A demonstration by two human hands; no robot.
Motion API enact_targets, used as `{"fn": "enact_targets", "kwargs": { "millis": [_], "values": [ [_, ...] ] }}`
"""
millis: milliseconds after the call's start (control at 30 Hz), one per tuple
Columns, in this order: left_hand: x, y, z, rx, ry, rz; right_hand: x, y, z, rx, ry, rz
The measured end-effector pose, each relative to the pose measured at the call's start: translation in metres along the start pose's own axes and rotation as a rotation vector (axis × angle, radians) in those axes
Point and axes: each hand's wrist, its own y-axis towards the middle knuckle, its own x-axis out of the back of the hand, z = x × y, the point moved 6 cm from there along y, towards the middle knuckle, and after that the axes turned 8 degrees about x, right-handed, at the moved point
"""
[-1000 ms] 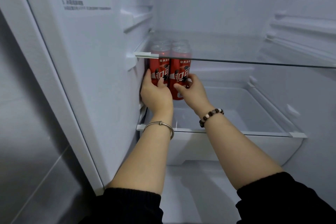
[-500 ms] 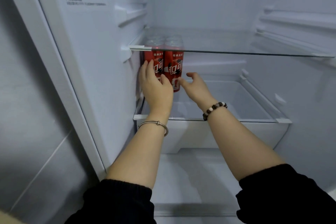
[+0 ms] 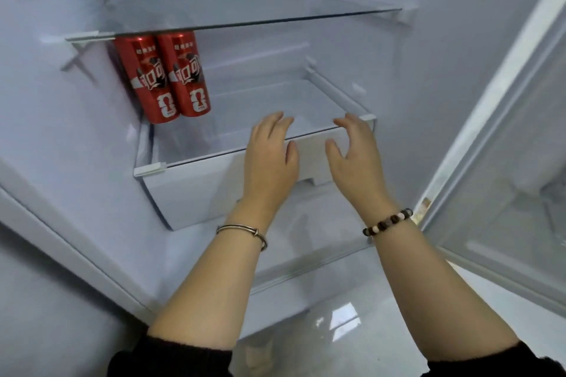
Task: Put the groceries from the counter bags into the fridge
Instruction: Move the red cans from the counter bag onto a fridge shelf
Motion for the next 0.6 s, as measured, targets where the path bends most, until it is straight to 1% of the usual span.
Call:
{"fn": "enact_targets", "kwargs": {
  "millis": [233,333,433,533,600],
  "values": [
    [-0.039,-0.068,-0.058,-0.101,-0.093,0.144,0.075,-0.086,-0.037,-0.169,-0.023,-0.060],
    [-0.057,-0.104,-0.087,-0.084,-0.133,0.231,0.109,-0.129,-0.051,-0.255,-0.023,-0.038],
    [-0.076,-0.147,-0.124,-0.111,-0.192,0.290,0.152,-0.178,-0.068,-0.336,-0.073,-0.025],
    [-0.096,-0.195,-0.175,-0.168,-0.263,0.408,0.211,-0.232,-0.089,-0.444,-0.149,-0.063],
    [-0.114,-0.228,-0.211,-0.208,-0.280,0.506,0.251,-0.269,-0.102,-0.527,-0.190,-0.119]
  ]
}}
